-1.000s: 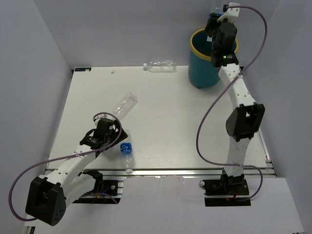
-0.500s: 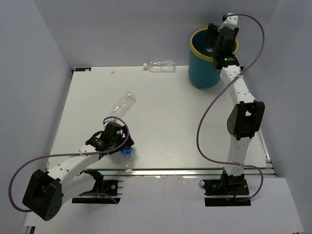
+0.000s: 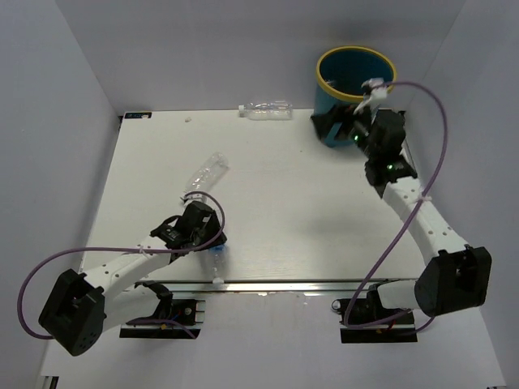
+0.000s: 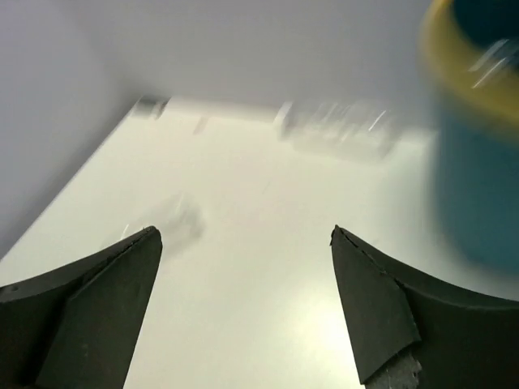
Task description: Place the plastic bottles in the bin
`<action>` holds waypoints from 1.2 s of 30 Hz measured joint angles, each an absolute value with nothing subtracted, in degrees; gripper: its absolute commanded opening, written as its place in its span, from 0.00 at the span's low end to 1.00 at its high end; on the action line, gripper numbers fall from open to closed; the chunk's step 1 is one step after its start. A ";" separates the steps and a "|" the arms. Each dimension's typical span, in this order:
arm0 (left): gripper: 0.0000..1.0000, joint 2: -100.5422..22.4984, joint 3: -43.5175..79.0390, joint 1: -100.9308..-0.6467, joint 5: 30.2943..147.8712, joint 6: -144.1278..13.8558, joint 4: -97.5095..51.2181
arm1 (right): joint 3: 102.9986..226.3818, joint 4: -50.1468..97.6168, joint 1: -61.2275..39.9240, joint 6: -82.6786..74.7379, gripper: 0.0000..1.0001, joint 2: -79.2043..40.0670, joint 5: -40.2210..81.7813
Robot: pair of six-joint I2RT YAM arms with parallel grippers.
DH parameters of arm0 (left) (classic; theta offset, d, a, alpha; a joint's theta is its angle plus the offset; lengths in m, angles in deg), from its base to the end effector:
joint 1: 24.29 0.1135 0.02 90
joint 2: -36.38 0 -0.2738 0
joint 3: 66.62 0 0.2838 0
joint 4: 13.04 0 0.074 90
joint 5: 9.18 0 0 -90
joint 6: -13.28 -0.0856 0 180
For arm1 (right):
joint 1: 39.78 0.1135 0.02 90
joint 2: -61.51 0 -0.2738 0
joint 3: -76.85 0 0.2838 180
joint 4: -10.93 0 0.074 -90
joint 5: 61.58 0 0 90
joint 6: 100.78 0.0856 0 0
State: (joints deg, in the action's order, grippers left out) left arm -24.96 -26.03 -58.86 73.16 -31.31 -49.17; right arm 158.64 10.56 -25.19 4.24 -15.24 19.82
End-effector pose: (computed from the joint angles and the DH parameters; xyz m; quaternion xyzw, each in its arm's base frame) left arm 0.2048 -0.1273 0.1202 -0.1093 0.9503 -0.1337 0.2590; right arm 0.3818 0.1126 0.4199 -0.0529 0.6713 0.2373 0.7002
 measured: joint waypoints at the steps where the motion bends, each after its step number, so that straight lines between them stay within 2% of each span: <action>1: 0.26 -24.85 -25.31 -59.38 73.79 -32.09 -48.17 | 153.59 8.79 -24.25 5.86 0.89 -14.17 16.26; 5: 0.26 -25.39 -21.33 -62.99 77.49 -36.44 -40.76 | 139.05 3.26 -21.15 13.33 0.89 -14.87 0.59; 9: 0.31 -26.97 -16.65 -69.06 81.12 -42.89 -32.28 | 131.23 -4.02 -17.65 20.96 0.89 -16.62 -10.93; 17: 0.32 -30.42 -12.91 -72.91 86.19 -50.39 -23.91 | 126.38 -30.60 -16.16 35.93 0.89 -20.16 -25.51; 23: 0.32 -31.08 -12.54 -74.86 87.89 -52.51 -22.29 | 125.63 -38.92 -15.00 41.64 0.89 -25.14 -28.44; 26: 0.32 -31.62 -12.19 -75.53 88.29 -53.36 -22.22 | 125.83 -40.19 -13.34 41.86 0.81 -26.19 -28.68; 27: 0.33 -32.00 -11.84 -75.73 88.42 -53.60 -22.22 | 125.94 -40.34 -12.97 41.75 0.75 -26.36 -28.57; 28: 0.37 -32.39 -11.47 -75.86 88.44 -53.82 -22.22 | 126.11 -40.56 -12.58 41.70 0.59 -26.52 -28.40; 29: 0.61 -32.83 -11.14 -75.93 88.29 -54.00 -22.22 | 126.22 -41.07 -12.27 41.75 0.50 -26.54 -28.00; 31: 0.88 -33.11 -10.75 -75.86 87.98 -54.28 -22.16 | 126.27 -41.46 -12.27 41.79 0.26 -26.60 -27.06; 32: 0.98 -33.20 -10.64 -75.86 87.78 -54.43 -22.09 | 126.27 -41.81 -12.29 41.77 0.25 -26.56 -26.12; 36: 0.98 -33.24 -10.07 -76.36 85.62 -54.80 -22.44 | 126.35 -39.78 -12.77 41.16 0.23 -25.93 -21.16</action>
State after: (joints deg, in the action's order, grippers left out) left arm -33.24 -10.07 -76.36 85.62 -54.80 -22.44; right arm 126.35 -39.78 -12.77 41.16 -25.93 -21.16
